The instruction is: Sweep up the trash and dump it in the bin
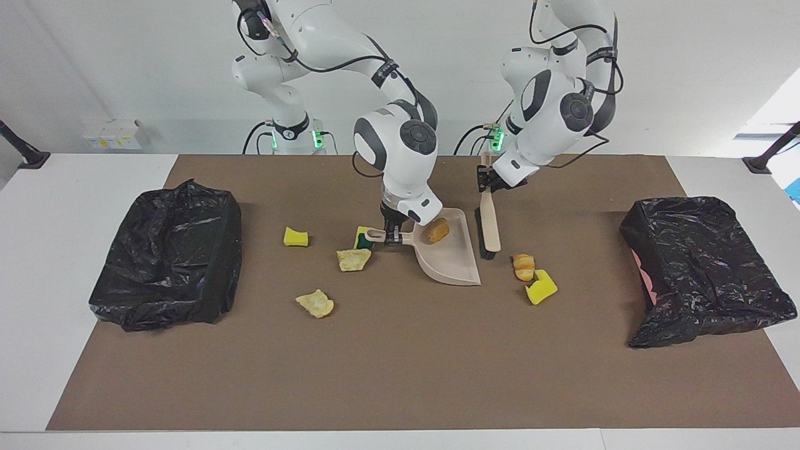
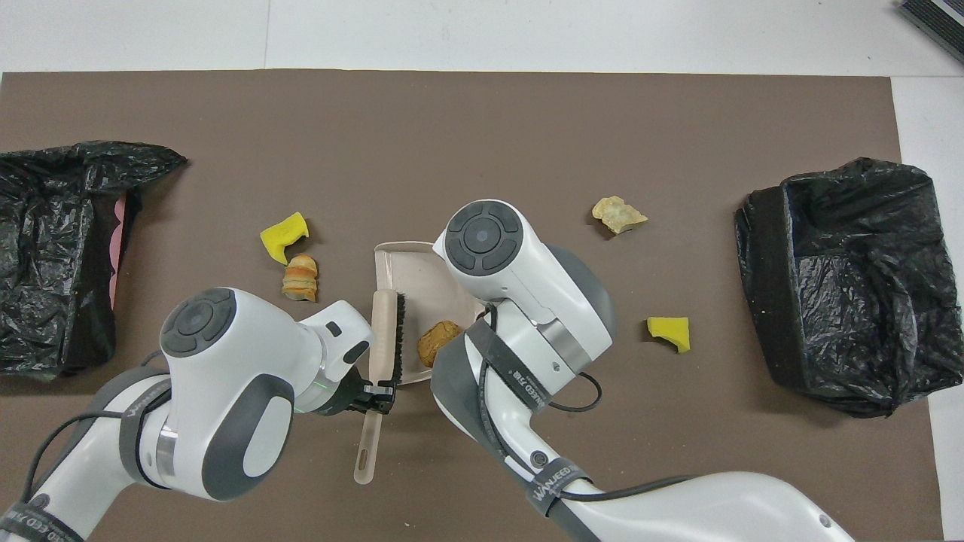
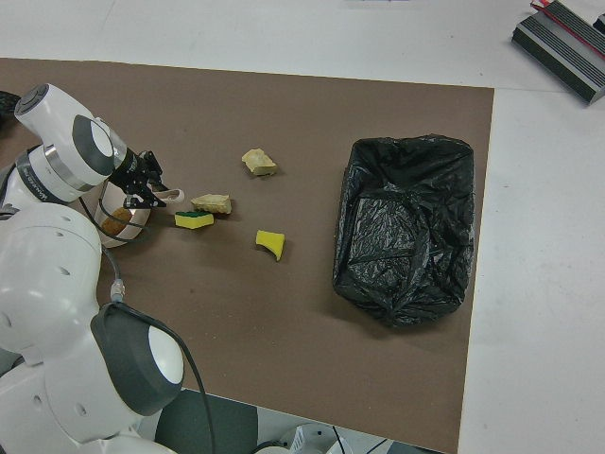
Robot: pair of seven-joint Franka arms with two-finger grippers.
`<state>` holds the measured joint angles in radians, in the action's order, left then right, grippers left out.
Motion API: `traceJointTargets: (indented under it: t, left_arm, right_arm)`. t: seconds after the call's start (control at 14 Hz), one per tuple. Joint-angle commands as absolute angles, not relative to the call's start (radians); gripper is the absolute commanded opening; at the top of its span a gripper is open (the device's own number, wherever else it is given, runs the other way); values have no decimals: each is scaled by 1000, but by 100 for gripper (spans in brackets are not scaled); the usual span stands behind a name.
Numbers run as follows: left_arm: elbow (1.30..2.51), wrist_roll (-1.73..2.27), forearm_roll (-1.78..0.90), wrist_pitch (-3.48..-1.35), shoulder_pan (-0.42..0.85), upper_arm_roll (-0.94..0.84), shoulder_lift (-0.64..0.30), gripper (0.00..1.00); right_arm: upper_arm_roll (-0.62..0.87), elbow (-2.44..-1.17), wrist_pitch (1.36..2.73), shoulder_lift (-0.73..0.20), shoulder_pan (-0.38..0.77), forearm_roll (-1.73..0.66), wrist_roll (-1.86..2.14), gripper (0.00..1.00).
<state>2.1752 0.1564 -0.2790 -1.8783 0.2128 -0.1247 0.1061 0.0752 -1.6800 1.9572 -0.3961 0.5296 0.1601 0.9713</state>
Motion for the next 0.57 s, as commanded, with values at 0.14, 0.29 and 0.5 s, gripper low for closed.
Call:
traceJointTargets:
  t: [0.14,0.29,0.5]
  left_arm:
    - [2120,95,-100,-1876,84,-130,87,0]
    - [2100,92,41,-1926,78,-130,51,0]
    - [1959,87,161,-1925,43,-132,-119,0]
  right_arm:
    - [84,-1776,2010,-339,523,179,988,13]
    - [84,-1776,2011,-339,523,179,988,19]
    - [84,-1779,2029,-347,526,179,985,24]
